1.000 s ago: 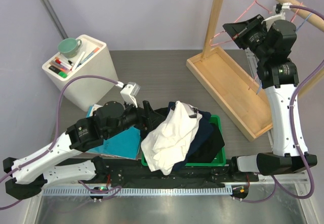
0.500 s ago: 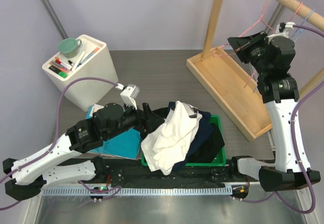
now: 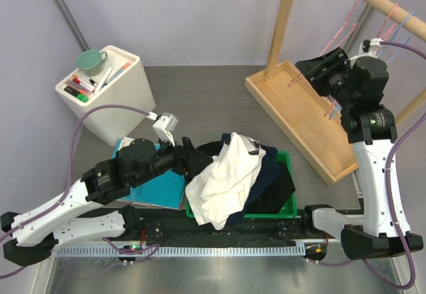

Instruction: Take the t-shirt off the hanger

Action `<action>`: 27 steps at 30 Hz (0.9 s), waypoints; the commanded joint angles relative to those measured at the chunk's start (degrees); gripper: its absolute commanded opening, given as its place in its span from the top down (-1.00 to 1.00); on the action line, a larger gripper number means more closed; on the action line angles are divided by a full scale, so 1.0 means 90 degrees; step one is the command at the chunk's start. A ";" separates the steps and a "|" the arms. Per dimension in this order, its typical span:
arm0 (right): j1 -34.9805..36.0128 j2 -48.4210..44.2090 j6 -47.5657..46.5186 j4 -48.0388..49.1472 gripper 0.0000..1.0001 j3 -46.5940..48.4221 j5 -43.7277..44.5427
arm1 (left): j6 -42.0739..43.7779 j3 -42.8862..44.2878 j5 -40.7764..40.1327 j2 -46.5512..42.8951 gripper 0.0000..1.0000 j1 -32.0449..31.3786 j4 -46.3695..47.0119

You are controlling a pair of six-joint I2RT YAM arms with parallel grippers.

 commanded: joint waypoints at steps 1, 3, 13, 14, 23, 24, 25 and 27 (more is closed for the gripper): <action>-0.0031 -0.0393 -0.0838 -0.0817 -0.20 0.0311 -0.0379 | -0.0082 -0.0109 -0.0031 -0.0223 -0.47 0.0009 0.0226; -0.0031 -0.0490 -0.1316 -0.1247 -0.27 0.0350 -0.0545 | -0.0082 -0.0196 -0.0032 -0.0243 -0.47 0.0018 0.0284; 0.0807 -0.0746 -0.2518 -0.2585 -0.99 0.0789 -0.1082 | -0.0121 -0.0451 -0.0003 -0.0097 -0.48 0.0009 0.0587; 0.0973 -0.0706 -0.2616 -0.2847 -0.99 0.0896 -0.1112 | -0.0121 -0.0451 0.0017 -0.0068 -0.48 0.0018 0.0578; 0.2370 -0.0804 -0.2968 -0.3241 -0.99 0.0859 -0.1512 | -0.0121 -0.0597 -0.0100 -0.0106 -0.49 0.0018 0.0607; 0.2468 -0.0774 -0.2997 -0.3221 -0.99 0.0636 -0.1542 | -0.0121 -0.0616 -0.0110 -0.0106 -0.49 0.0009 0.0617; 0.2594 -0.0726 -0.3007 -0.3172 -0.99 0.0527 -0.1513 | -0.0141 -0.0655 -0.0100 -0.0106 -0.49 0.0018 0.0636; 0.3179 -0.0618 -0.2978 -0.3036 -0.99 0.0196 -0.0980 | -0.0180 -0.0704 -0.0110 -0.0106 -0.49 0.0009 0.0665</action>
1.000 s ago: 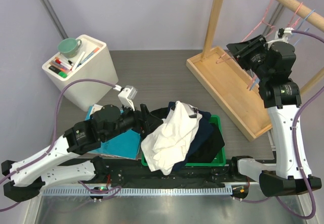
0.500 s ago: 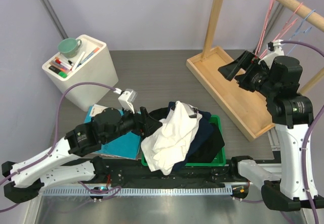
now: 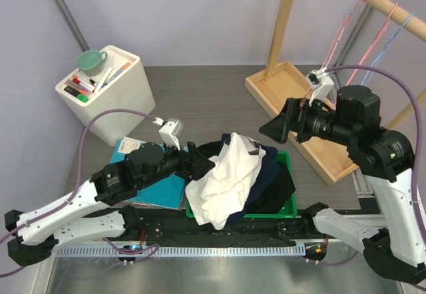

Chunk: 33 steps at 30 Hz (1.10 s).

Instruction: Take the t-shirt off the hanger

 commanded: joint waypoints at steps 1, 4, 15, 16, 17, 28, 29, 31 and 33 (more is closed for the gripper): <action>0.0939 0.0152 -0.0096 0.0330 -0.98 -0.0590 0.0606 | -0.0112 -0.0148 -0.0090 -0.0058 -0.49 0.0018 0.0398; 0.1906 0.0239 0.0168 0.0789 -0.98 -0.1049 0.1555 | -0.0200 -0.0275 -0.0061 -0.0145 -0.49 0.0009 0.0447; 0.2777 -0.1400 0.1896 0.5018 -0.99 -0.5101 0.3178 | -0.0687 -0.1922 0.0250 -0.1531 -0.51 0.0009 0.1568; 0.2777 -0.1497 0.1994 0.5242 -0.99 -0.5286 0.3188 | -0.0737 -0.2129 0.0300 -0.1745 -0.52 0.0018 0.1928; 0.2777 -0.1547 0.2111 0.5321 -0.99 -0.5646 0.3207 | -0.0824 -0.2334 0.0339 -0.2115 -0.52 0.0009 0.2096; 0.2787 -0.3030 0.3567 0.4972 -0.99 -0.7475 0.3705 | -0.1537 -0.4454 0.0847 -0.4822 -0.57 0.0009 0.2820; 0.2777 -0.3186 0.3625 0.4932 -0.99 -0.7669 0.3705 | -0.1557 -0.4581 0.0924 -0.4930 -0.58 0.0009 0.2849; 0.2777 -0.3801 0.3655 0.4844 -0.99 -0.7846 0.3734 | -0.1538 -0.4768 0.1051 -0.5205 -0.58 0.0009 0.3103; 0.2787 -0.4327 0.3927 0.4727 -0.99 -0.8042 0.3812 | -0.1518 -0.4816 0.1442 -0.5029 -0.59 0.0009 0.3559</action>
